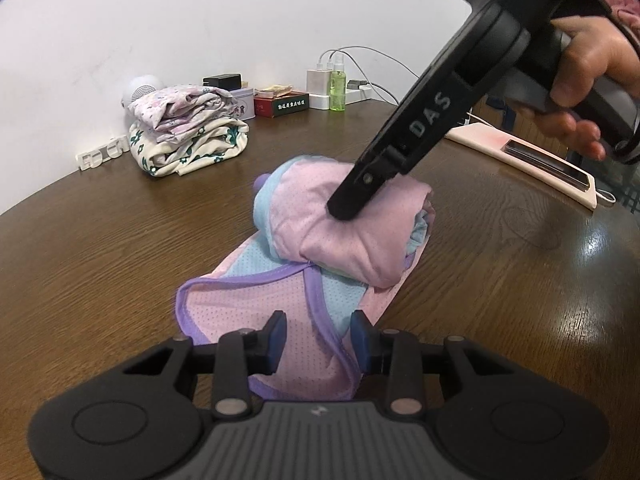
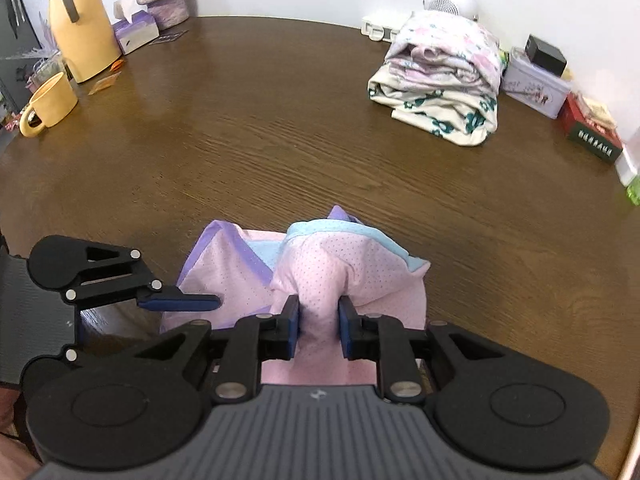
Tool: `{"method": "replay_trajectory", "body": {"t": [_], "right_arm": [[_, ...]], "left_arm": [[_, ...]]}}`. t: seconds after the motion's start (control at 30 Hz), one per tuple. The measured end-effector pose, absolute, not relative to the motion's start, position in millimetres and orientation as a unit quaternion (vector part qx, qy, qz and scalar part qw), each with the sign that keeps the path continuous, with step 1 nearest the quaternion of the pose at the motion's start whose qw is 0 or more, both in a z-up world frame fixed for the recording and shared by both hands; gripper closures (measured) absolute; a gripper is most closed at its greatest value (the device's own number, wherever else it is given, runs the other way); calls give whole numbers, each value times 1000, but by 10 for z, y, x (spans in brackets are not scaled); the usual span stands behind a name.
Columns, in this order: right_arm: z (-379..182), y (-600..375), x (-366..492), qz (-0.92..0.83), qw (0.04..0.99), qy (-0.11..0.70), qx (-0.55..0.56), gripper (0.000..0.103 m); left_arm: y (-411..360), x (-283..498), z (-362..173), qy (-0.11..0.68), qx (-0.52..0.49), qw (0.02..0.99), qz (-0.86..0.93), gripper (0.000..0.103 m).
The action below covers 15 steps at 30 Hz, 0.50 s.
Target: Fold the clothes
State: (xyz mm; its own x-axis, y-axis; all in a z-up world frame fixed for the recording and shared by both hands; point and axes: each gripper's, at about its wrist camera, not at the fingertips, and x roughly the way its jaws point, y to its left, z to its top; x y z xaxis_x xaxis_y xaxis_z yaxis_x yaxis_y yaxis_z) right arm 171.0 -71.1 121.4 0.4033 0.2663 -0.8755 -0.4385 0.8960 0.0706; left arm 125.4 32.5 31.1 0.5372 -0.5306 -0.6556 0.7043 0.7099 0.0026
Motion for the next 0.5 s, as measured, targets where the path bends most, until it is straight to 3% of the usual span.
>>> {"method": "replay_trajectory", "body": {"t": [0.27, 0.5], "right_arm": [[1063, -647, 1719, 237, 830, 501, -63, 78], [1270, -1183, 1493, 277, 857, 429, 69, 57]], "left_arm": [[383, 1229, 315, 319, 121, 870, -356, 68], [649, 1143, 625, 265, 61, 894, -357, 63]]}}
